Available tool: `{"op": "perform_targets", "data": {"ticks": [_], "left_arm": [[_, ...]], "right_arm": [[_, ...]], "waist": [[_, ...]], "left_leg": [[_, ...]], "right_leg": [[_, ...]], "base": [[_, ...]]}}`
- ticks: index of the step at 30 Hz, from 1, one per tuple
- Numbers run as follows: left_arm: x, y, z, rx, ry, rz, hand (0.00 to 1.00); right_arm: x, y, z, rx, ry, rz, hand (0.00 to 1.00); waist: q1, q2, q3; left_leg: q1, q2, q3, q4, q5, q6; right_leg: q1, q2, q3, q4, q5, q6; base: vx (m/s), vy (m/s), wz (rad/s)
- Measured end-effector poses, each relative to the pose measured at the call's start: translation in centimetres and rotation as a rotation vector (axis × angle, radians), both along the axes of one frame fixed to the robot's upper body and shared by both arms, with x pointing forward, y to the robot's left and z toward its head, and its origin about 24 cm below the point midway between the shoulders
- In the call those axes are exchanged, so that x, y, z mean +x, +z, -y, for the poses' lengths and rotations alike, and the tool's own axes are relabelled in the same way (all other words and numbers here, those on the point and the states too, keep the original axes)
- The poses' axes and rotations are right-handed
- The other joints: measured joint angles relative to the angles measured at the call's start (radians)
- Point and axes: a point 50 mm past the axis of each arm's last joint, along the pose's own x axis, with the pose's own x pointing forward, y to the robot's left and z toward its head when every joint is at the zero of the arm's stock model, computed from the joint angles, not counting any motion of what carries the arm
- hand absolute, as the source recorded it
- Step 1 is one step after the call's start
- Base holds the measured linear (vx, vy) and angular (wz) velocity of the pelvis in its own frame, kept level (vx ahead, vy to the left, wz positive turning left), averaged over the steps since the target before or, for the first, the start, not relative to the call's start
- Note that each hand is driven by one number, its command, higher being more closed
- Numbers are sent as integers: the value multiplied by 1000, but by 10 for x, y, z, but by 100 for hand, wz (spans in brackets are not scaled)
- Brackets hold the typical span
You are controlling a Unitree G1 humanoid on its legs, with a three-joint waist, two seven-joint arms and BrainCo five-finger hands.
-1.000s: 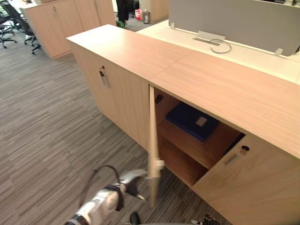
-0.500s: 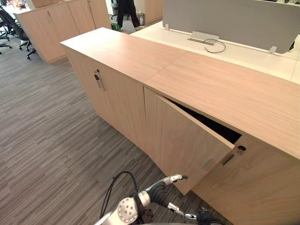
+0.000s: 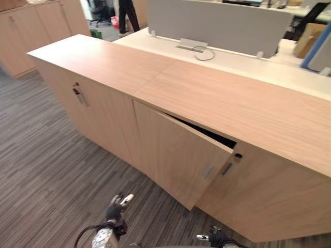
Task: Walk over to the cabinet, pick up the folder, carry it to the office cabinet, place the folder inside the office cabinet, then close the office cabinet door
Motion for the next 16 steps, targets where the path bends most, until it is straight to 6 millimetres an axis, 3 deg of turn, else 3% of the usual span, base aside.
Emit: {"op": "perform_targets", "data": {"ticks": [1, 3, 4, 6, 7, 8, 10, 12, 16], "left_arm": [[-4, -3, -6, -36, 85, -6, 0], [-17, -10, -8, -108, 210, -26, 0], [-28, -15, -4, -139, 257, -53, 0], [-42, -24, 3, -164, 298, -105, 0], [-49, -28, 5, -166, 303, -134, 0], [-60, -34, 7, -157, 301, -195, 0], [-74, -39, 14, -133, 262, -263, 0], [-83, -41, 12, -107, 254, -290, 0], [-84, -42, 13, -1, 107, -351, 0]], "right_arm": [[-1, 0, 4, -4, -35, 1, 0], [-3, 1, 13, -12, -98, 6, 0], [-3, 2, 20, -31, -105, 10, 0], [-1, 4, 25, -45, -104, 20, 0], [0, 5, 26, -47, -105, 21, 0], [1, 5, 23, -40, -112, 29, 0], [-1, 3, 12, -13, -108, 28, 0], [0, 2, 4, -4, -71, 30, 0], [-1, 2, 0, -2, -33, 26, 0]], "waist": [[2, 6, 10], [12, 7, 28], [25, 20, 25], [37, 39, 33], [41, 51, 26], [41, 50, 24], [34, 24, 16], [43, 18, -2], [44, 15, -46]], "left_leg": [[-23, 15, -63, 71, 0, 0], [-44, -3, -202, 129, -8, -3], [-29, -50, -312, 89, -52, -14], [-5, -126, -460, -16, -85, -23], [9, -144, -501, -70, -72, -30], [26, -151, -490, -108, -62, -39], [51, -175, -443, -161, -46, -21], [80, -188, -409, -212, -29, -15], [148, -206, -372, -383, 47, -10]], "right_leg": [[1, 11, 26, 10, -1, -4], [-2, 19, 88, 35, -5, -14], [-17, 17, 136, 51, -6, -14], [-59, 16, 193, 83, -6, -11], [-79, 22, 208, 96, -10, -3], [-98, 18, 227, 110, -15, 6], [-89, -17, 233, 98, -11, 13], [-94, -39, 243, 87, -9, 16], [-104, -62, 260, 43, 11, 37]], "base": [[1, -50, -59], [-8, 11, -83], [4, 97, -91], [-4, 171, -97], [-33, 215, -88], [-23, 147, -56], [8, 180, -34], [39, 137, -33], [82, 19, -20]]}}
